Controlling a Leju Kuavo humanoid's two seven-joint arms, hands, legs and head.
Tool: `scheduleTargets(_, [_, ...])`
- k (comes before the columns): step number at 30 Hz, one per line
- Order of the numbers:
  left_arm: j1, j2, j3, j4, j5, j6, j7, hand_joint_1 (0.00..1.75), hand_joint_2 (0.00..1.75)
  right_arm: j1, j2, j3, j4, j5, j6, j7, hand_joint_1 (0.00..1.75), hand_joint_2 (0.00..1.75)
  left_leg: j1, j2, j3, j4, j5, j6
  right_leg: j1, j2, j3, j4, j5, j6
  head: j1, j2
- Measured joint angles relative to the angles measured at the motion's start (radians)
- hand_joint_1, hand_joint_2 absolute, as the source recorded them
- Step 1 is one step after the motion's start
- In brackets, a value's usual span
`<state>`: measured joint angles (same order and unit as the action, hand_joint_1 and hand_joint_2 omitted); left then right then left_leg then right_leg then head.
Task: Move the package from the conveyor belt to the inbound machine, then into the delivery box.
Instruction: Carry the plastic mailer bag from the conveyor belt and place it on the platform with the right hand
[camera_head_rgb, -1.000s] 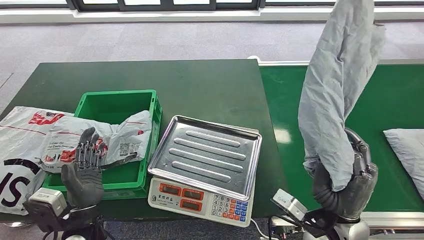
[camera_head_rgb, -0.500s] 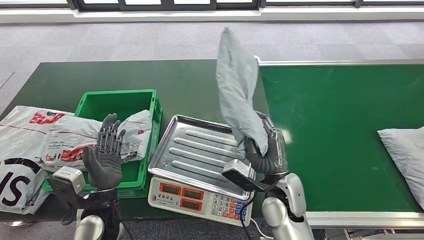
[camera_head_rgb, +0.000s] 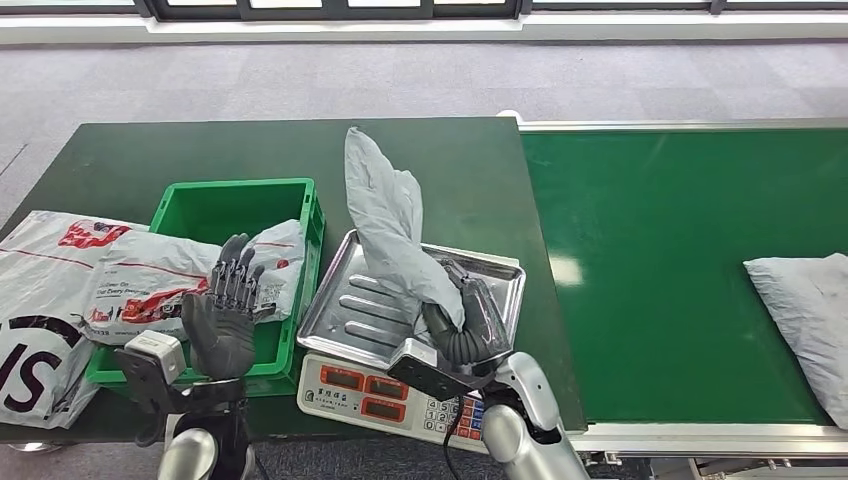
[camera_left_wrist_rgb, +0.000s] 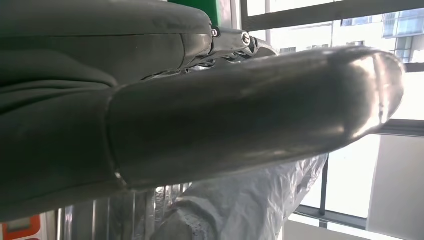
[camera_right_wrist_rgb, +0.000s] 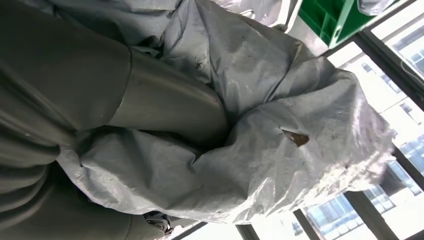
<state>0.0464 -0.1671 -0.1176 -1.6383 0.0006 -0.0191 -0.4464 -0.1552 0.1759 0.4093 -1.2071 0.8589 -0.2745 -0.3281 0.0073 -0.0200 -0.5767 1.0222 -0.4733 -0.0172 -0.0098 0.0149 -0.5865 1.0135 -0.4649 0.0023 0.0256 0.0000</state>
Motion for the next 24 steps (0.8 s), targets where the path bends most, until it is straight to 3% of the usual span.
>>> scheduleTargets(1, [0.0, 0.001, -0.002, 0.003, 0.0, 0.0, 0.0, 0.0, 0.0, 0.0, -0.001, 0.002, 0.002, 0.001, -0.001, 0.012, 0.0, 1.75, 0.0, 0.0, 0.0, 0.0, 0.0, 0.0, 0.0, 0.0, 0.0, 0.0, 0.0, 0.0, 0.0, 0.0])
scheduleTargets(11, [-0.001, 0.008, -0.014, 0.012, -0.001, 0.004, 0.001, 0.0, 0.0, 0.012, -0.017, 0.008, -0.003, 0.008, -0.02, 0.062, 0.0, 1.75, 0.0, 0.0, 0.0, 0.0, 0.0, 0.0, 0.0, 0.0, 0.0, 0.0, 0.0, 0.0, 0.0, 0.0])
scheduleTargets(24, [-0.001, 0.009, -0.016, 0.009, -0.017, 0.012, 0.012, 0.0, 0.0, 0.081, -0.04, 0.009, -0.161, 0.056, -0.044, 0.125, 0.0, 1.75, 0.0, 0.0, 0.0, 0.0, 0.0, 0.0, 0.0, 0.0, 0.0, 0.0, 0.0, 0.0, 0.0, 0.0])
